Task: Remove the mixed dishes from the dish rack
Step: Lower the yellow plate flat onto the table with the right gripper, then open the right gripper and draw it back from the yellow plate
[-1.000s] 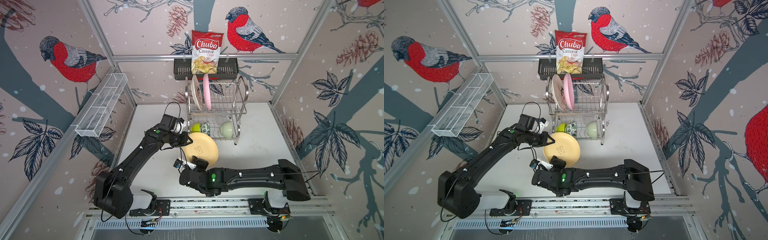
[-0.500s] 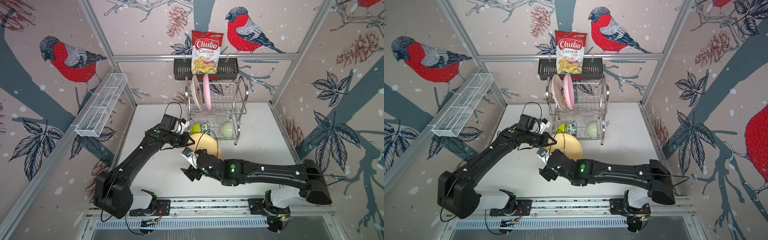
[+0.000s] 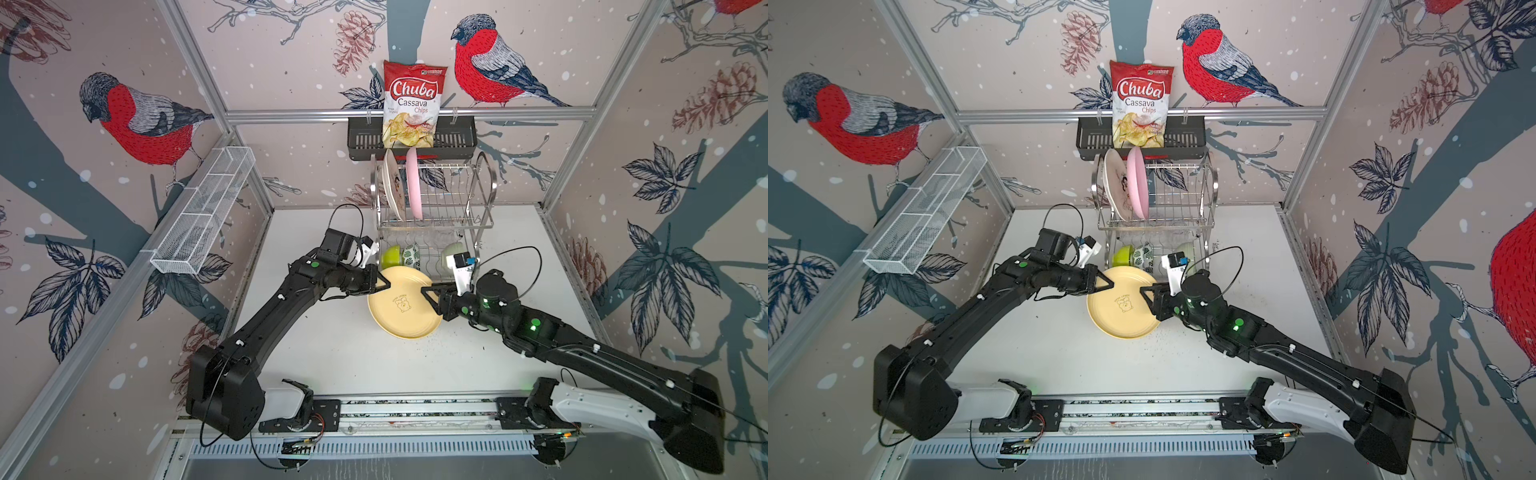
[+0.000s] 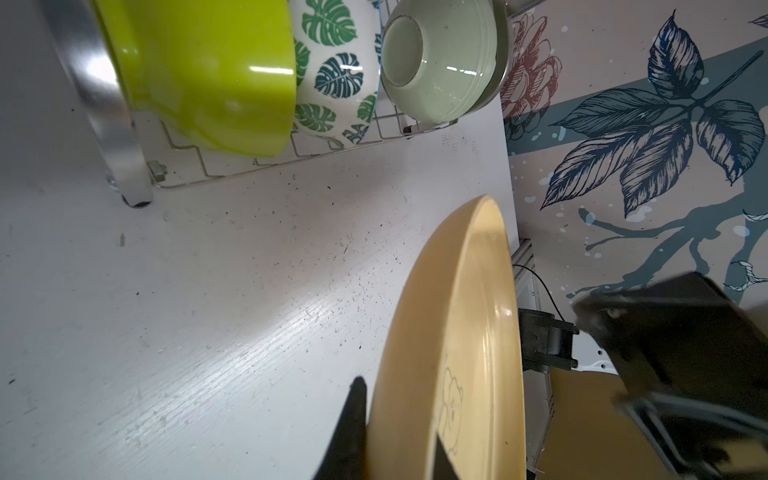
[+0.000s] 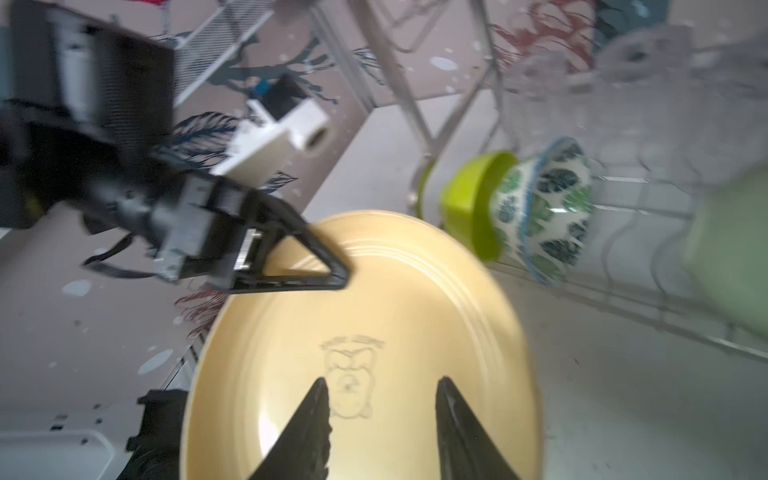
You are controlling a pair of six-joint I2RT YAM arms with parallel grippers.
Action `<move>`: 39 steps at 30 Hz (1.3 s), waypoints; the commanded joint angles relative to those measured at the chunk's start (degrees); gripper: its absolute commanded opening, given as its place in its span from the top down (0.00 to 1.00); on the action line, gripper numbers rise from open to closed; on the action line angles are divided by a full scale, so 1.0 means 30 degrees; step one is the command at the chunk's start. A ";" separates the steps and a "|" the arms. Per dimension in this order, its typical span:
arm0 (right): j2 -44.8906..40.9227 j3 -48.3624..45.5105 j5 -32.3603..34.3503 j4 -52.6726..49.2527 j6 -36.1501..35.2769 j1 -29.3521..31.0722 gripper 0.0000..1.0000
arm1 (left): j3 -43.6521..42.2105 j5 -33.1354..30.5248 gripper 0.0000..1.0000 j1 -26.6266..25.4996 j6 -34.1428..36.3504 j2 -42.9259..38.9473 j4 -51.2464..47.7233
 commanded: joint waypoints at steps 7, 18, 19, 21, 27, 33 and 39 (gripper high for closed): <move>-0.1344 -0.1963 0.0308 -0.0896 0.2665 -0.1322 0.57 | 0.0410 0.0512 1.00 -0.0014 0.0188 -0.0075 0.1141; 0.0874 -0.1958 -0.1771 0.0114 0.3366 -0.1559 0.80 | 0.0191 0.0633 1.00 -0.0016 0.0225 -0.0046 0.1462; 0.1155 -0.1944 -0.1810 0.0145 0.3603 -0.1567 0.84 | 0.0115 0.0510 1.00 -0.0011 0.0248 -0.0045 0.1464; 0.1724 -0.1987 -0.1839 0.0222 0.4005 -0.1574 0.91 | -0.0033 -0.0044 1.00 -0.0009 0.0304 -0.0073 0.1413; 0.2281 -0.2257 -0.1644 0.0060 0.4529 -0.1556 1.00 | -0.0853 -0.2054 0.91 -0.0014 0.0654 -0.0352 0.1058; 0.1791 -0.2728 -0.1316 -0.0762 0.4692 -0.1556 1.00 | -0.0935 -0.2874 0.46 -0.0022 0.1176 -0.0536 0.0433; 0.0805 -0.4128 -0.0818 -0.1342 0.5238 -0.1562 1.00 | -0.0639 -0.3985 0.25 -0.0030 0.1547 -0.0806 -0.0027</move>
